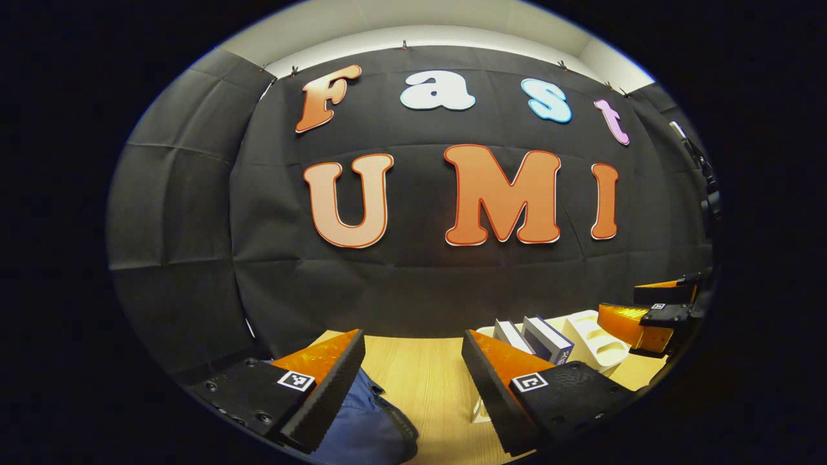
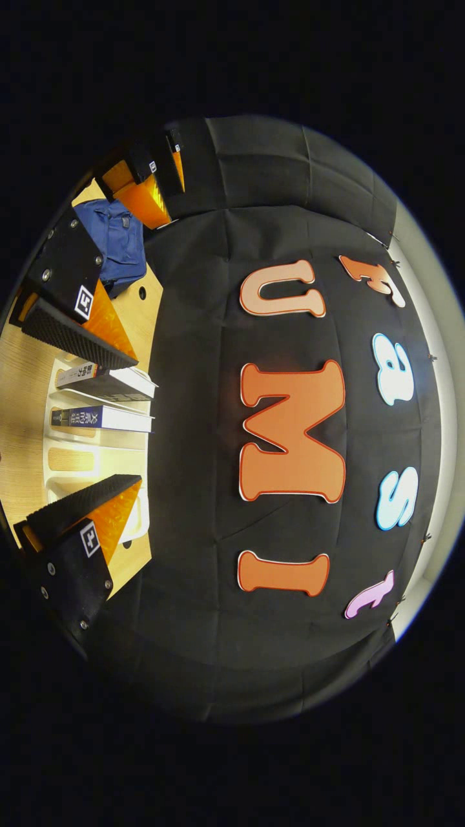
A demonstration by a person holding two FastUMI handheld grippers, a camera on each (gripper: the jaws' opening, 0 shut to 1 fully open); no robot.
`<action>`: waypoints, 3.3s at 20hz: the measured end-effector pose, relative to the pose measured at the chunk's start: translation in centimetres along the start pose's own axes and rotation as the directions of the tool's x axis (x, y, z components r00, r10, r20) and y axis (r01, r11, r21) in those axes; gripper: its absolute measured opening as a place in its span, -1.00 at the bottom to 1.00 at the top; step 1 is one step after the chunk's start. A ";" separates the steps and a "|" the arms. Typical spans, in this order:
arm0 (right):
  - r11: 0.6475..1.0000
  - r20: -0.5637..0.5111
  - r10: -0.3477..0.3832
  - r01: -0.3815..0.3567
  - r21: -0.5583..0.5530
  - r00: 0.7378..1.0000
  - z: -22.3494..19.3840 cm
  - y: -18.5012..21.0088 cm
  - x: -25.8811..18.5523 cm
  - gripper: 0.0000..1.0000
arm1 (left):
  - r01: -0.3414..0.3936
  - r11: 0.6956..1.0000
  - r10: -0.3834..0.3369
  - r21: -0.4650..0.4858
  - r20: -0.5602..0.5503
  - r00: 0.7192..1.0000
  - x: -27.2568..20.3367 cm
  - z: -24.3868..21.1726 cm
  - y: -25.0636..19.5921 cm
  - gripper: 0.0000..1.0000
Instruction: Open the schoolbag, grab two books from the bookshelf and put them into the schoolbag.
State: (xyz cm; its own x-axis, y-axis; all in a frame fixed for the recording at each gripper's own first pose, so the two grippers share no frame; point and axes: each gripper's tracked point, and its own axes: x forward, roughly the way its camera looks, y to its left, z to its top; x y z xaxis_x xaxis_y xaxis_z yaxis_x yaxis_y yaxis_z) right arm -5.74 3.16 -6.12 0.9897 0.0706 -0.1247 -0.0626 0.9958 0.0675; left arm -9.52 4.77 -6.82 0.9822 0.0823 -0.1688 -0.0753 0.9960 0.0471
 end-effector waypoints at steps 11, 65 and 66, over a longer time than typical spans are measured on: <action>1.000 -0.013 -0.007 0.007 0.004 1.000 -0.5 -0.9 -0.1 0.93 | 0.039 0.992 -0.019 0.120 -0.167 0.986 0.4 -5.3 -0.3 0.94; 0.998 -0.155 0.021 -0.030 -0.056 0.988 -3.3 0.4 3.4 0.94 | 0.364 0.675 0.223 0.641 -0.649 0.727 -6.0 -24.5 9.0 -0.87; 0.997 -0.159 0.036 -0.046 -0.060 0.987 -2.9 1.0 3.9 0.94 | 0.349 0.675 0.228 0.650 -0.634 0.739 -5.8 -23.2 9.5 -0.87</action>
State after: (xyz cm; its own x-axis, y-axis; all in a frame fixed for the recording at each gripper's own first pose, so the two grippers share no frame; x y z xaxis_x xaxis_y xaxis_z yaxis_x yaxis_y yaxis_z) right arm -2.33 4.65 -9.38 0.9535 0.1152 -0.2784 -0.1159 0.9932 0.0140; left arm -19.91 14.57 -28.20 0.5997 0.3088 -0.7383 0.4041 0.6794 0.6125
